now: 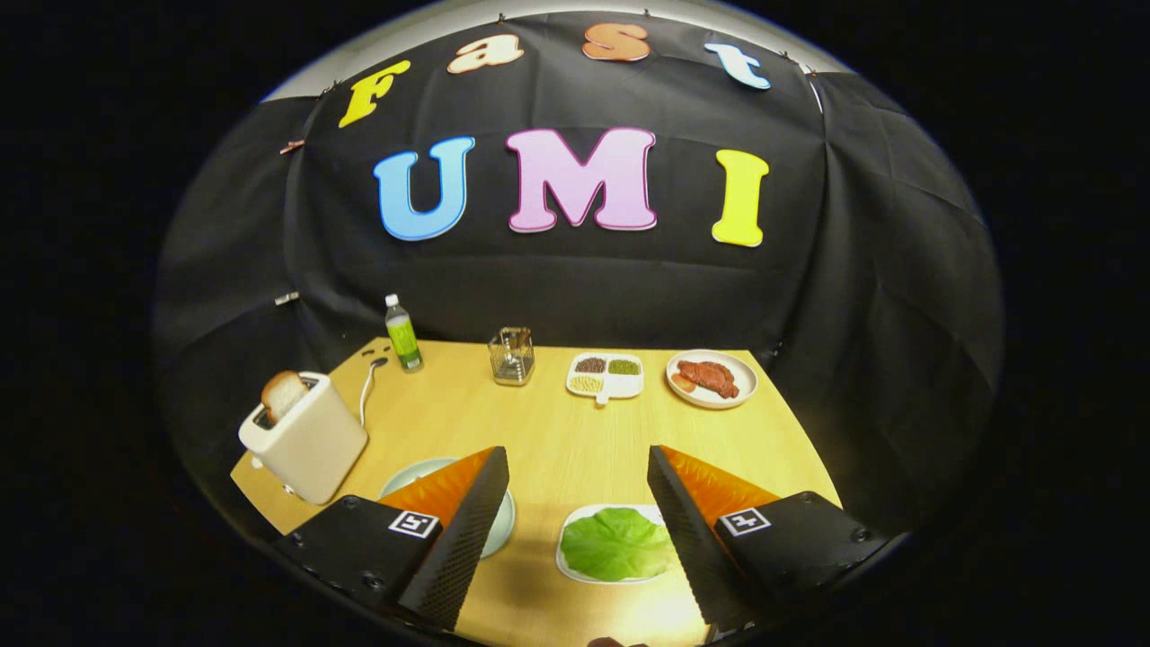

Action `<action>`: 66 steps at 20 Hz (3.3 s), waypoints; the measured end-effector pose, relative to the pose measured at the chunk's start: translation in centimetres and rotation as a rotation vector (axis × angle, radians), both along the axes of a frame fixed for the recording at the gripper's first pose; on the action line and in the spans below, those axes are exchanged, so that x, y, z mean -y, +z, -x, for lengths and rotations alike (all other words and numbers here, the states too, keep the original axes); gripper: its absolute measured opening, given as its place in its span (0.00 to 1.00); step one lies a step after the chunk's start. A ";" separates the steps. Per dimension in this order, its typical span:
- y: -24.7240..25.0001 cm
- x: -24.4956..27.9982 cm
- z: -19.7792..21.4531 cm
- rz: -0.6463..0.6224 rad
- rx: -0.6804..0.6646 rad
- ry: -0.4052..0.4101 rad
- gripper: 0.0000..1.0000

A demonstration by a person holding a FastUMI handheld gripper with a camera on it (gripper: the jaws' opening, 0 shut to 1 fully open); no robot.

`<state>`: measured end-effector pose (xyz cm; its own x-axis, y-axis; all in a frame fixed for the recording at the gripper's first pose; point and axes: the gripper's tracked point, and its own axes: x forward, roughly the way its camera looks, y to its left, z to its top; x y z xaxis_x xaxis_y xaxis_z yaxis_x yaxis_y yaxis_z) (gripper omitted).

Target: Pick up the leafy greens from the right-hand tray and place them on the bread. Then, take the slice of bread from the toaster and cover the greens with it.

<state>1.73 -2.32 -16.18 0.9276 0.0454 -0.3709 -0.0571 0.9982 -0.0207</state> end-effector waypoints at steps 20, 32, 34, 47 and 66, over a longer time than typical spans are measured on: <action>-19.5 4.7 -1.4 0.127 -0.430 0.103 0.99; -22.0 3.9 -0.9 0.076 -0.488 0.125 0.98; -22.0 3.9 -0.9 0.080 -0.496 0.130 0.93; -21.9 4.3 -1.5 0.013 -0.494 0.123 0.12; -9.8 0.9 -1.7 0.072 -0.296 0.163 0.05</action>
<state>3.40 -3.24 -25.95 0.7621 0.1484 -0.6303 -0.2301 0.9719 -0.0494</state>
